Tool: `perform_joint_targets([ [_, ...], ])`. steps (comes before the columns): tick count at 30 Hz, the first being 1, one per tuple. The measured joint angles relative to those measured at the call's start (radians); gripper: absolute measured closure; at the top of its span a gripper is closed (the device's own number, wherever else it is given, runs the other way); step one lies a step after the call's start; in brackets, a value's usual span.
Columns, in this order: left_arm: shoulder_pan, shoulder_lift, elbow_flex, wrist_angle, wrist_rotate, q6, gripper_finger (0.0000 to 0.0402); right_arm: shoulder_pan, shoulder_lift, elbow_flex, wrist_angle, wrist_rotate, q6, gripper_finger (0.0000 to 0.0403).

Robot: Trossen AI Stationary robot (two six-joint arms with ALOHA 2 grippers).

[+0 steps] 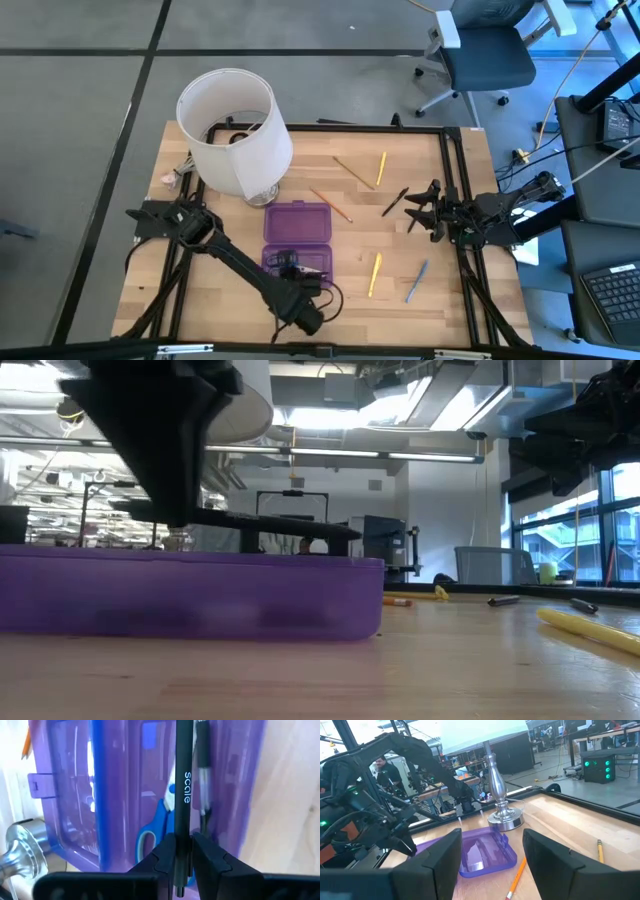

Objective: Pick & place school supplies into a supply box
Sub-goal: Put the black pen into the purple supply box

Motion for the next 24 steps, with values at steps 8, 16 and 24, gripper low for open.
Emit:
perform_joint_targets([
  [8,0.022,0.0,0.0,0.0,0.027,0.052,0.0366,0.0,0.0,0.0,0.0,0.0,0.0,0.0188],
  [16,0.029,-0.019,0.001,-0.074,0.012,0.041,0.0367,0.0,0.0,0.0,0.0,0.0,0.002,0.0188],
  [24,0.039,-0.044,0.001,-0.038,-0.002,0.048,0.0367,0.0,0.0,0.0,0.0,0.0,0.007,0.0188],
])
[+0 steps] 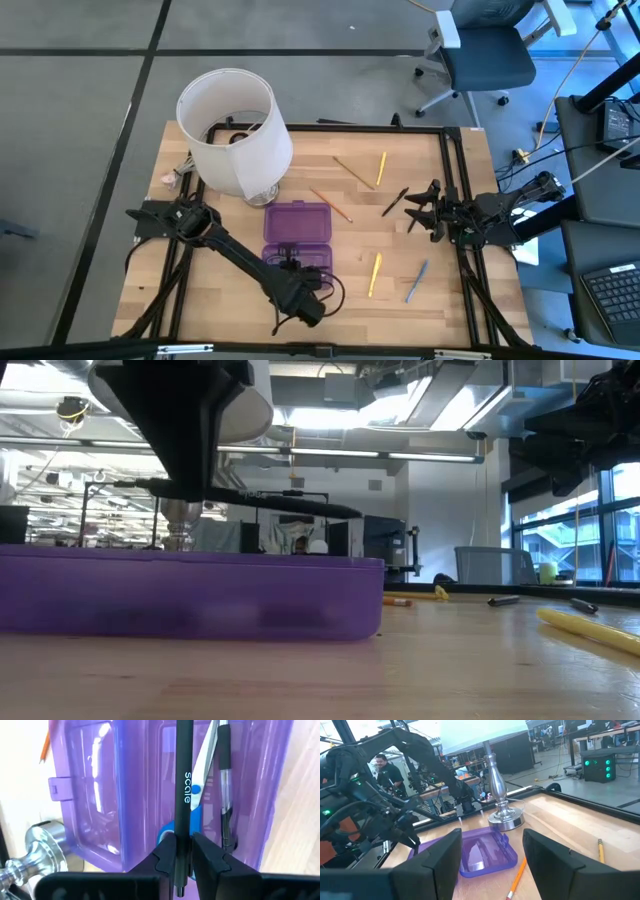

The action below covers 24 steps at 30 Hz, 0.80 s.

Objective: Pick & place school supplies into a supply box
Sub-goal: Put the black pen into the purple supply box

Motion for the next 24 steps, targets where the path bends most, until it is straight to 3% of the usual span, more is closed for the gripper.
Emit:
perform_joint_targets([
  [5,0.001,-0.002,-0.032,0.077,0.013,0.034,0.0368,0.0,0.0,0.0,0.0,-0.007,0.0,0.0188],
  [9,0.002,-0.081,-0.165,0.074,0.004,-0.049,0.0367,0.0,0.0,0.0,-0.004,-0.008,0.001,0.0188],
  [16,-0.009,-0.235,-0.434,0.398,0.028,-0.109,0.0368,0.0,0.0,0.0,-0.004,-0.009,0.001,0.0188],
  [24,0.041,-0.256,-0.593,0.489,0.175,-0.089,0.0367,0.0,0.0,0.0,-0.004,-0.009,0.001,0.0188],
])
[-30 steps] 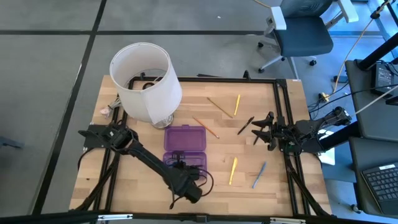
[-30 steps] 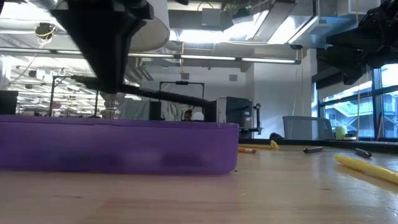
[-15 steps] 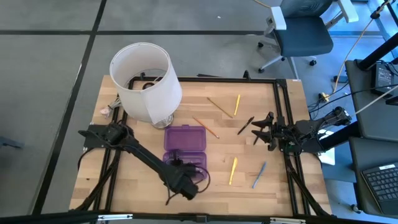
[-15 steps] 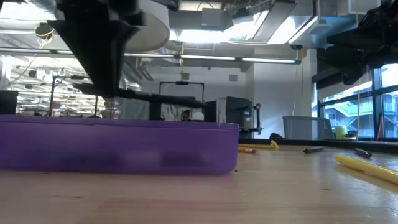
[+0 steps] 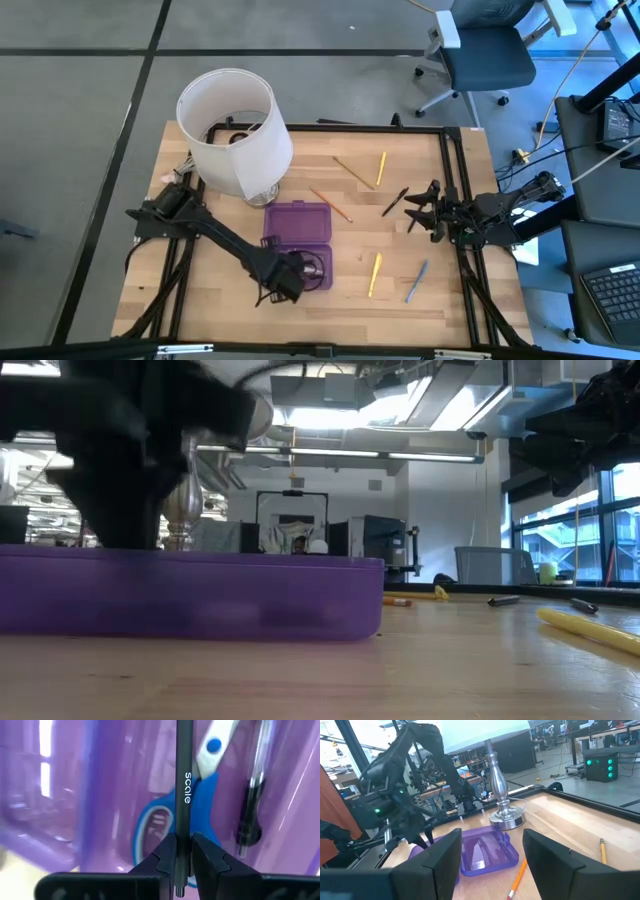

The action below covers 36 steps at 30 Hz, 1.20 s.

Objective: Pick & place school supplies into a supply box
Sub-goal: Put the black pen into the purple supply box, then put the orange pencil into the purple supply box

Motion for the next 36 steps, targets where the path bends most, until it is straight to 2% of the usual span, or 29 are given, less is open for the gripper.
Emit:
perform_joint_targets([
  [4,0.022,-0.001,-0.035,0.056,0.05,0.065,0.0366,0.0,0.0,0.0,0.0,0.0,-0.001,0.0188],
  [10,0.041,-0.002,-0.035,0.059,0.052,0.09,0.036,0.0,0.0,0.0,0.0,0.0,-0.003,0.0188],
  [24,0.044,-0.002,-0.036,0.07,0.037,0.126,0.0295,0.0,0.0,0.0,0.0,0.0,-0.005,0.0188],
  [28,0.044,-0.004,-0.027,0.056,0.037,0.15,0.0293,0.0,0.0,0.0,0.0,0.0,-0.006,0.0188],
  [36,0.042,-0.053,0.067,0.02,0.014,0.255,0.0302,0.0,0.0,0.0,0.004,0.0,-0.019,0.0188],
])
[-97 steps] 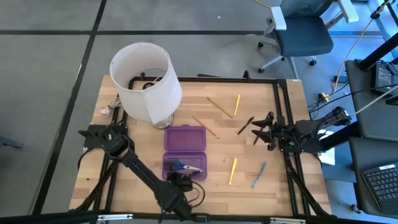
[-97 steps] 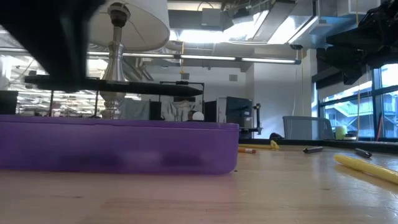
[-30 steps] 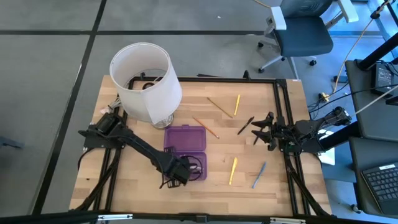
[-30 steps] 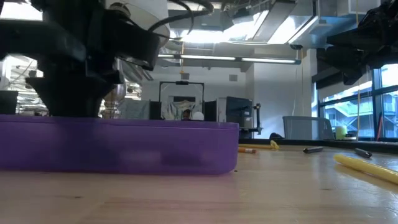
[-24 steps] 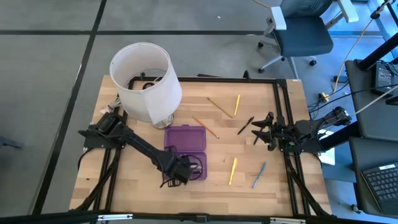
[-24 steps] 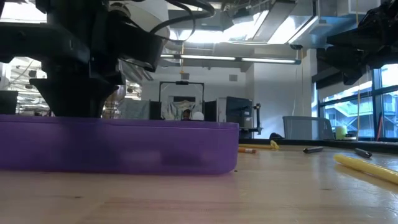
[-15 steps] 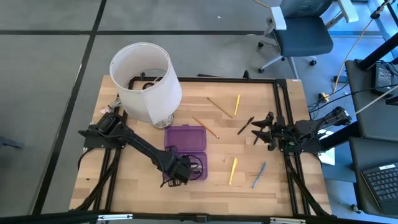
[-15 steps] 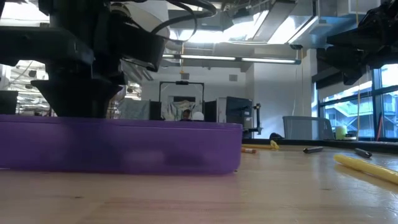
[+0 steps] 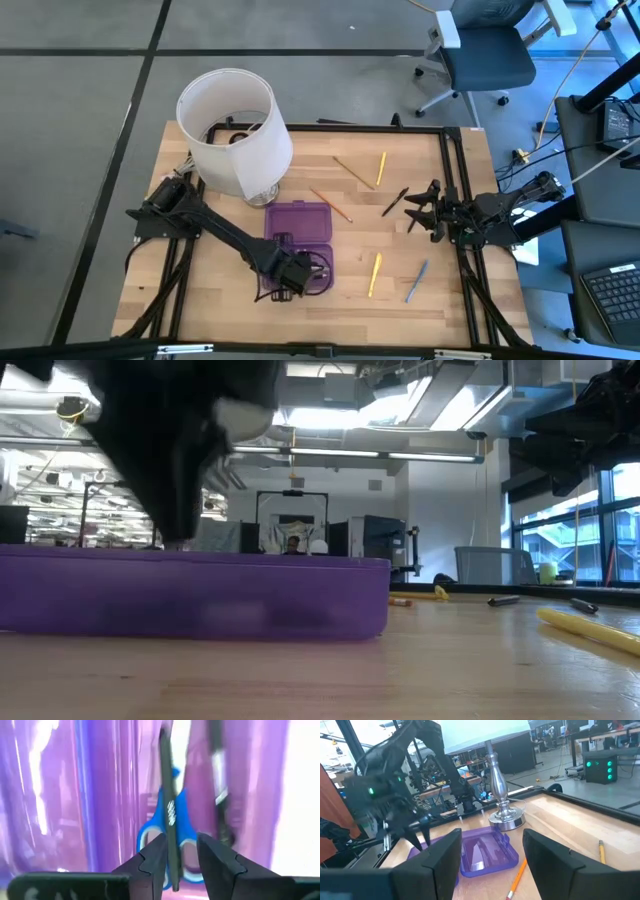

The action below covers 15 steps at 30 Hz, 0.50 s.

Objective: Pick & place school supplies into a supply box
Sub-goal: Put the orange pencil into the purple supply box

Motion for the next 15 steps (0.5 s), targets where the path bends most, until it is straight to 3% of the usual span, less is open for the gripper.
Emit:
perform_joint_targets([
  [5,-0.03,-0.118,0.002,0.0,-0.084,0.03,0.0303,0.0,0.0,0.0,0.002,0.0,-0.045,0.0188],
  [8,-0.081,-0.216,-0.03,0.033,-0.186,0.042,0.0302,0.0,0.0,0.0,0.002,0.0,-0.043,0.0188],
  [12,-0.166,-0.346,-0.133,0.214,-0.394,0.008,0.0304,0.0,0.0,0.0,0.001,0.0,-0.042,0.0188],
  [15,-0.218,-0.424,-0.248,0.332,-0.449,0.01,0.0306,0.0,0.0,0.0,0.001,0.001,-0.042,0.0188],
])
